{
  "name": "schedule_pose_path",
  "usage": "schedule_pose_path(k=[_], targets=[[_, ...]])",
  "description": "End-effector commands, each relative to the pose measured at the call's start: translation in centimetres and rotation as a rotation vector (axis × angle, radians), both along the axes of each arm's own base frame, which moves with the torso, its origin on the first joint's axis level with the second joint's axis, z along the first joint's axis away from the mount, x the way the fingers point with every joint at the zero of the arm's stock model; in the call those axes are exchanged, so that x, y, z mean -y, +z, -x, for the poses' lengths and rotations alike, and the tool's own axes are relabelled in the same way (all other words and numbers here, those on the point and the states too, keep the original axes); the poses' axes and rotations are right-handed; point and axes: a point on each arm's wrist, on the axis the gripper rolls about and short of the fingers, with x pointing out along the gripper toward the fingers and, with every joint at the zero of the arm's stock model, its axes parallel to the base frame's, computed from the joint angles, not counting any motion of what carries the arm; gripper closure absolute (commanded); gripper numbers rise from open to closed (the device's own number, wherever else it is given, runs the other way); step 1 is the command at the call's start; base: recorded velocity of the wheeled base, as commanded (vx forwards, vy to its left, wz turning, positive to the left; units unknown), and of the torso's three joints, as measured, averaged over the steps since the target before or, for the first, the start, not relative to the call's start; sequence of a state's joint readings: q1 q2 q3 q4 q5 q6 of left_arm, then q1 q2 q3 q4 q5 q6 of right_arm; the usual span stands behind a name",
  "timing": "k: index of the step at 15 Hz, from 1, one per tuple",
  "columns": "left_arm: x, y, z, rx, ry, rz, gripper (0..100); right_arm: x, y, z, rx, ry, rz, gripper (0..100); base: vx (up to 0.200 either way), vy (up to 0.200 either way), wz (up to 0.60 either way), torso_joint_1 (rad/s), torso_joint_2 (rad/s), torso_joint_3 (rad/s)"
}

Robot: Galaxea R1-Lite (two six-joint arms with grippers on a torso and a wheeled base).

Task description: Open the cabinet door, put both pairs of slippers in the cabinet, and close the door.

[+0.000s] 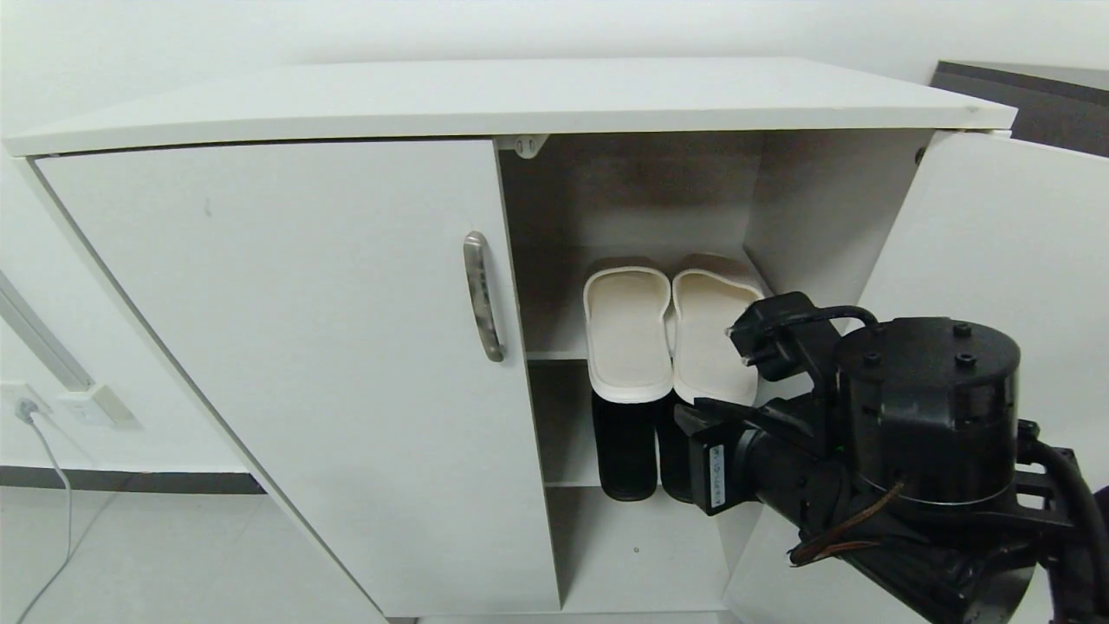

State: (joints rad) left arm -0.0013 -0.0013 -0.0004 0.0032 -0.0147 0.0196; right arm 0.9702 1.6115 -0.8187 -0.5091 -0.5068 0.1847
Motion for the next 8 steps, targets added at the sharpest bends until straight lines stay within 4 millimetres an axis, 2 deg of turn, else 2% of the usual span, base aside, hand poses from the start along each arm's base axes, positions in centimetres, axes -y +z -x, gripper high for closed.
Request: schedule_pose_path(k=[1, 8], targets=[[0.0, -0.01, -0.01, -0.002, -0.001, 0.0, 100, -0.19, -0.57, -0.12, -0.01, -0.005, 0.017, 100, 0.0, 0.0, 0.0, 0.0, 0.0, 0.0], [0.0, 0.01, -0.01, 0.0, -0.002, 0.0, 100, -0.15, -0.93, -0.09, -0.016, -0.006, 0.028, 100, 0.0, 0.0, 0.0, 0.0, 0.0, 0.0]])
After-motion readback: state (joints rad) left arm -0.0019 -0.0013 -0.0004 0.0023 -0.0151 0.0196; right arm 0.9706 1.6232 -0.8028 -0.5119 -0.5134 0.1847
